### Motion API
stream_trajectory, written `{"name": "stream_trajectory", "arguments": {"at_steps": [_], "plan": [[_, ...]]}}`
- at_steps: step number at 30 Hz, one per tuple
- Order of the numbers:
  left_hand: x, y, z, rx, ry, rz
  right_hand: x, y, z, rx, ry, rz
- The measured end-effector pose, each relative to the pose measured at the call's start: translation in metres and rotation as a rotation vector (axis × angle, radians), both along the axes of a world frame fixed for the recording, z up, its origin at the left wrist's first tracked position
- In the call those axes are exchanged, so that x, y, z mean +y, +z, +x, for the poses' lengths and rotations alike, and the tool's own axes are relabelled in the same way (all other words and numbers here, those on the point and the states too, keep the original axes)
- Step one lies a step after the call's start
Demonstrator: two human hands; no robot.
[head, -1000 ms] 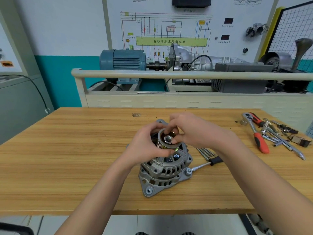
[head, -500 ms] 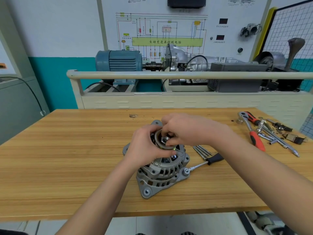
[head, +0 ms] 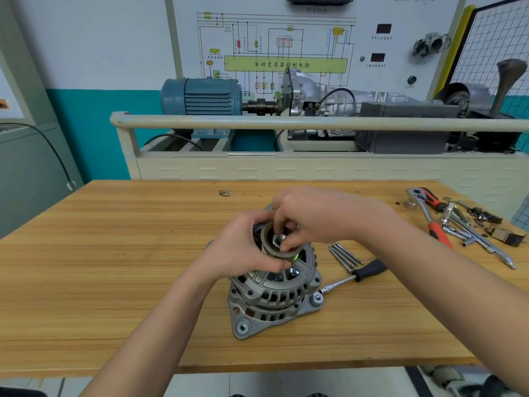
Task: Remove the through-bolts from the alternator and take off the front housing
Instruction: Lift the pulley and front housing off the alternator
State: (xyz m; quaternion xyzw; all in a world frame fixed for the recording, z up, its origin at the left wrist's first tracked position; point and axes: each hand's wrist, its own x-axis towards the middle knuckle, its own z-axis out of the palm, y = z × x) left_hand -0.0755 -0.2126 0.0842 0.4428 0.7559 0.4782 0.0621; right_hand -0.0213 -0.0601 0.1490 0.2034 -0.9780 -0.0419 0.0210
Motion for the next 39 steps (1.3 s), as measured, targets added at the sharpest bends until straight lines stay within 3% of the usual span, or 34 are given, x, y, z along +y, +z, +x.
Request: {"name": "stream_trajectory", "arguments": {"at_steps": [6, 10, 24, 32, 39], "plan": [[0.004, -0.005, 0.005, 0.125, 0.121, -0.080, -0.002, -0.004, 0.002, 0.014, -0.054, -0.017], [0.005, -0.011, 0.010, 0.173, 0.247, -0.005, -0.006, -0.005, 0.004, 0.024, -0.088, 0.020], [-0.001, -0.004, 0.007, 0.036, 0.145, 0.099, 0.000, 0.004, 0.007, 0.021, -0.131, -0.088], [-0.002, -0.008, 0.003, 0.020, 0.111, 0.155, 0.021, -0.004, 0.016, 0.222, -0.193, -0.468], [-0.005, -0.011, 0.001, -0.023, 0.068, 0.081, 0.027, -0.059, 0.027, -0.066, -0.127, -0.915]]}}
